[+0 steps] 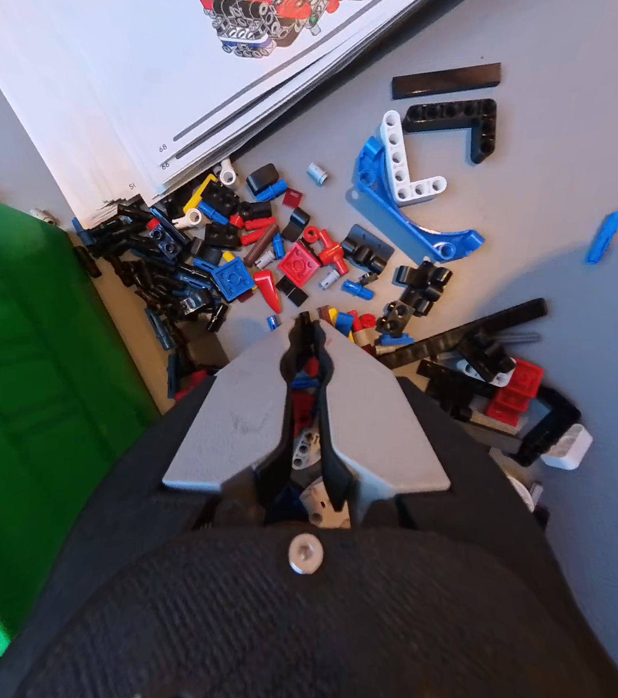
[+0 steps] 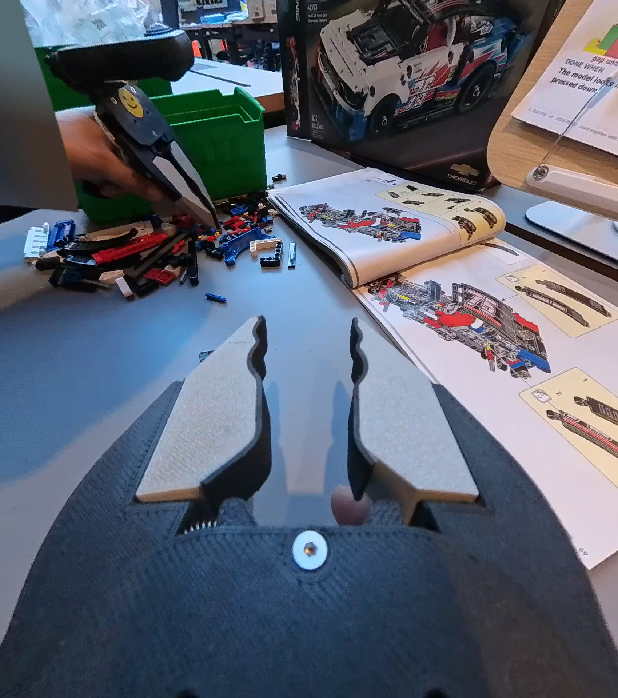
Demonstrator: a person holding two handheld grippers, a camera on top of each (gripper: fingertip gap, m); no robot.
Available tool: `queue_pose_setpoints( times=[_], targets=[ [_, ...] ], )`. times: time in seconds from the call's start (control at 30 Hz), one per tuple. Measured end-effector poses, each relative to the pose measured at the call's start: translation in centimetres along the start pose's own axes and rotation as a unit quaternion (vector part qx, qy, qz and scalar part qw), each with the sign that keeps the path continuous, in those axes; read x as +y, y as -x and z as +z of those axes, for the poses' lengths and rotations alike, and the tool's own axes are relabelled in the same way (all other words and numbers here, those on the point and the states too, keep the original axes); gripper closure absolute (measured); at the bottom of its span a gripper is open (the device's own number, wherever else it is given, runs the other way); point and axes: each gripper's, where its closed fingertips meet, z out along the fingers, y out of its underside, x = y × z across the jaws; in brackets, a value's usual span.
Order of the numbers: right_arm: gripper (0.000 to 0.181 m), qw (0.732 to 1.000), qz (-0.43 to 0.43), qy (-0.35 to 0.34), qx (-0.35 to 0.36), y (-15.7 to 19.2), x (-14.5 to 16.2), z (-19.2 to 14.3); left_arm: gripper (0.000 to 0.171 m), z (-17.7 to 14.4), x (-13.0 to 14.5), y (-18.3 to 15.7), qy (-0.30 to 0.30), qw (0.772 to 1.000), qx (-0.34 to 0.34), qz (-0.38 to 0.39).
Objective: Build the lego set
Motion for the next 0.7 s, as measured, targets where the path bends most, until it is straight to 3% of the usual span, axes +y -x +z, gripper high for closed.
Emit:
queue_pose_setpoints(
  times=[0.1,0.2,0.33,0.4,0.47,0.6,0.7],
  targets=[
    [0.141,1.000,0.003,-0.001,-0.001,-0.1,0.0,0.0,0.169,-0.1,-0.1,0.3,-0.005,1.000,-0.015,0.008],
    [0.141,1.000,0.002,-0.002,0.000,0.0,0.0,0.0,0.169,-1.4,-1.9,-0.8,-0.048,0.999,-0.013,0.021],
    [0.142,1.000,-0.001,-0.002,-0.003,0.2,0.0,0.2,0.170,-3.0,-6.9,-8.1,-0.121,0.986,0.082,0.076],
    [0.142,1.000,-0.007,0.003,-0.001,0.3,0.2,0.3,0.169,-2.0,-8.2,-13.2,-0.110,0.975,0.158,0.115],
    [0.143,1.000,-0.015,0.006,0.006,0.2,0.3,0.3,0.170,-0.2,-8.5,-16.2,-0.079,0.968,0.180,0.155],
    [0.144,1.000,-0.014,-0.001,0.007,0.2,0.1,-0.1,0.169,2.5,-7.7,-18.7,-0.025,0.962,0.195,0.190],
    [0.144,1.000,-0.016,-0.004,0.007,0.2,0.0,-0.3,0.164,2.6,-7.8,-19.2,-0.026,0.961,0.210,0.176]
  ],
)
